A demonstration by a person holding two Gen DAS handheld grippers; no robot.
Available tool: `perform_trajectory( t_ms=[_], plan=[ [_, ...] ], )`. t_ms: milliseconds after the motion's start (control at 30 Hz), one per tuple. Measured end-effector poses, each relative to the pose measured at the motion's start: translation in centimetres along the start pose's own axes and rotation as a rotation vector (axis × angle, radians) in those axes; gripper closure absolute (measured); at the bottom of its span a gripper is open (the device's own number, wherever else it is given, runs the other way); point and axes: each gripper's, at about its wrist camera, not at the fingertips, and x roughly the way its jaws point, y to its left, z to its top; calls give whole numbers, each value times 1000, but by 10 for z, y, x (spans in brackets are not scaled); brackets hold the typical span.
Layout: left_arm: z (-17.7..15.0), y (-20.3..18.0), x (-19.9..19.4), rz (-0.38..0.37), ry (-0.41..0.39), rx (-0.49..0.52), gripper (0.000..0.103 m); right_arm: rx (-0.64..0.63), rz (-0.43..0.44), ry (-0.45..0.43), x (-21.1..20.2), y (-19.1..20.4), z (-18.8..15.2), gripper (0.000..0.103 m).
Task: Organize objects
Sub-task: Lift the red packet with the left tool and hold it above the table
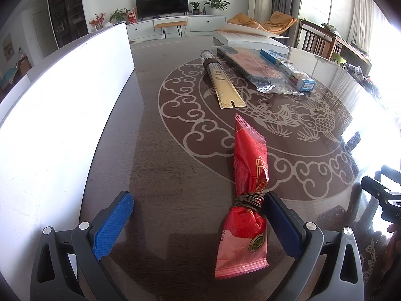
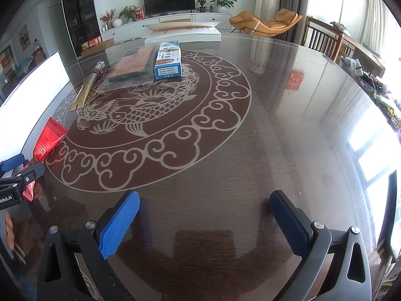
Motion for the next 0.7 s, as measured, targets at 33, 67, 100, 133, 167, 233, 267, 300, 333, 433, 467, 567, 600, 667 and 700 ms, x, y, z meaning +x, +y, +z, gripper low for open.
perform_trajectory(
  t_ms=[33,67,100,133,167,233,267,300,333,433,467,567,600,667,700],
  plan=[
    [0,0,0,0,0,0,0,0,-1,0,0,0,0,0],
    [0,0,0,0,0,0,0,0,-2,1,0,0,0,0],
    [0,0,0,0,0,0,0,0,-3,1,1,1,0,0],
    [0,0,0,0,0,0,0,-1,-7,2,1,2,1,0],
    [0,0,0,0,0,0,0,-3,-5,5,2,1,2,0],
    [0,0,0,0,0,0,0,-12,5,36,8,2,13,0],
    [0,0,0,0,0,0,0,-8,25,51,13,2,23,0],
    [0,0,0,0,0,0,0,4,53,49,16,2,36,1],
    [0,0,0,0,0,0,0,15,66,24,17,2,51,2],
    [0,0,0,0,0,0,0,0,94,-85,20,14,104,3],
    [0,0,0,0,0,0,0,-11,105,-90,26,20,122,5],
    [0,0,0,0,0,0,0,-33,137,-42,57,41,166,24],
    [0,0,0,0,0,0,0,-38,143,-4,70,48,176,26],
    [0,0,0,0,0,-1,0,-50,145,60,93,59,189,31],
    [0,0,0,0,0,-1,0,-61,133,66,99,64,192,33]
  ],
)
